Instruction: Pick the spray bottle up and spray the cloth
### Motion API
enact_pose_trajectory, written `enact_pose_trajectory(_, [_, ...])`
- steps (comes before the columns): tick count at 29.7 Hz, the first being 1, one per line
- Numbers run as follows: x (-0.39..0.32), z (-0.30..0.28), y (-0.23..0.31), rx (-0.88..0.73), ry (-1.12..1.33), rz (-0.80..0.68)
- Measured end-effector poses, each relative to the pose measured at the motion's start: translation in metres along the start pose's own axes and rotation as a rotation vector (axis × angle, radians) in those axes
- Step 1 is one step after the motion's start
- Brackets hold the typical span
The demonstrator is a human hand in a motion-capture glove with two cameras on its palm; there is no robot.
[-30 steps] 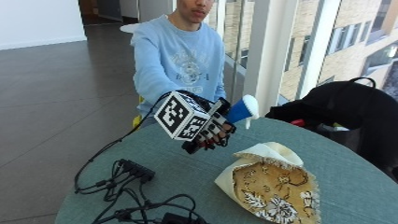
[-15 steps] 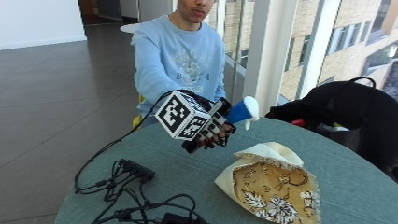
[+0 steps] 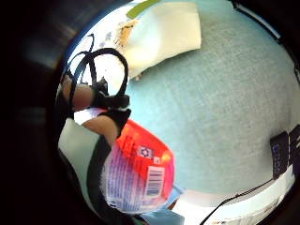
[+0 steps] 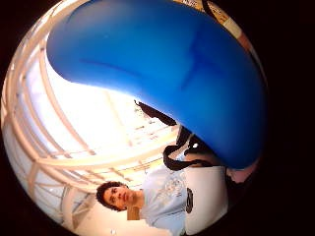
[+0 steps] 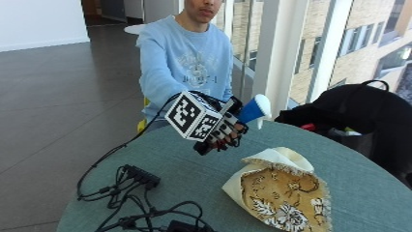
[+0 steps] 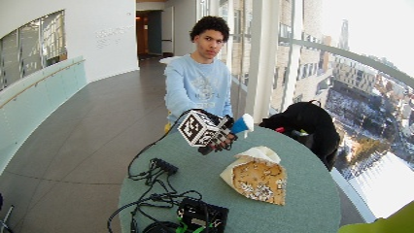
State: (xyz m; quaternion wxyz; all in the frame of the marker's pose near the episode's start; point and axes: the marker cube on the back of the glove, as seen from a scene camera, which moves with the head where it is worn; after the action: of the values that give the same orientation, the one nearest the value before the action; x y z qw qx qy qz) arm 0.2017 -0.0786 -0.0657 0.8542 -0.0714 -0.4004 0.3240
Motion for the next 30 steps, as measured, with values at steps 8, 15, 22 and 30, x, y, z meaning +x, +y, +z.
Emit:
enact_pose_trajectory(8, [-0.061,0.057,0.017,0.071,-0.092,-0.312])
enact_pose_trajectory(15, [-0.113,0.149,0.020,0.046,-0.143,-0.518])
enact_pose_trajectory(22, [-0.130,0.217,0.000,0.027,-0.176,-0.605])
enact_pose_trajectory(30, [-0.127,0.247,-0.027,0.055,-0.230,-0.596])
